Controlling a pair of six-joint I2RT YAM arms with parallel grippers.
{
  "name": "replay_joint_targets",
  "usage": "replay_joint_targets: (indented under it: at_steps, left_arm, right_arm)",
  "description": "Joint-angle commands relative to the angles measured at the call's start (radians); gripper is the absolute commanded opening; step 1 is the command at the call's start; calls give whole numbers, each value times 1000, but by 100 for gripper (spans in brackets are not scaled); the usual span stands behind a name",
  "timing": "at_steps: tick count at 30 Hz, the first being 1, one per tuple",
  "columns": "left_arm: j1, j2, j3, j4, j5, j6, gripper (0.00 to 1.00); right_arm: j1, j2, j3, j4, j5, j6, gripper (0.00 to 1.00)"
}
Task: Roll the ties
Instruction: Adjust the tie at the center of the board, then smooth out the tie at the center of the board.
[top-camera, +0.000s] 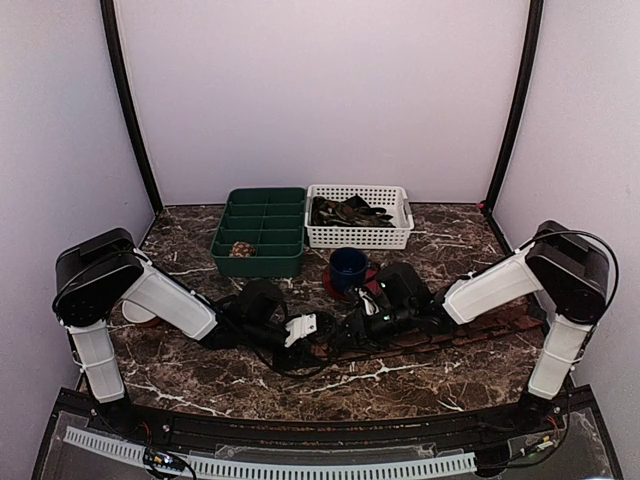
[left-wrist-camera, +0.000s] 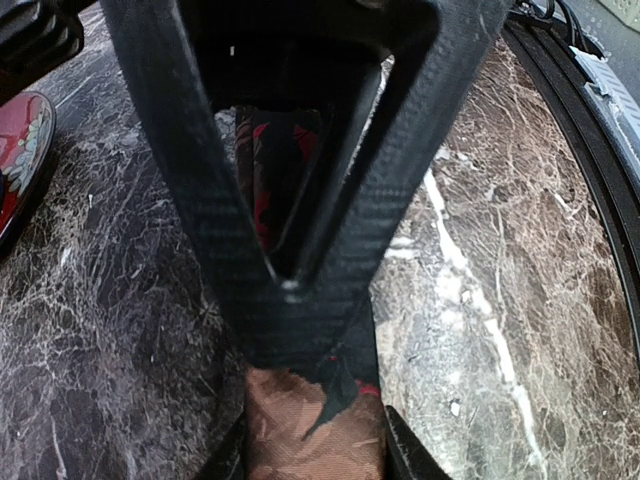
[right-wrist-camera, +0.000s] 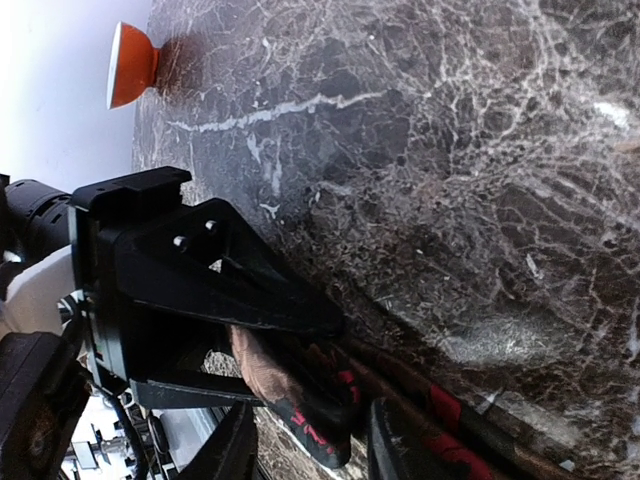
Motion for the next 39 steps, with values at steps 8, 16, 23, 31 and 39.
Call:
replay_joint_targets:
  at_steps: [8,16,23,31,39]
  left_arm:
    - [-5,20,-23,-100,-24,-8,42]
    - [9,-143,-160,62,-67,-85,65]
    - [14,-169,-308,252,-97,-142,65]
    - [14,-162,-373,352,-154,-171,56]
    - [13,-178,-361,377,-67,-174,34]
  right_arm:
    - [39,22,28,-4,28,1,4]
    - [38,92,17,-60,82,-63,0]
    - [35,114,-6,-36,86,-47,0]
    - [33,115,-25,-38,86,-49,0]
    - [32,119,-25,-41,86,-49,0]
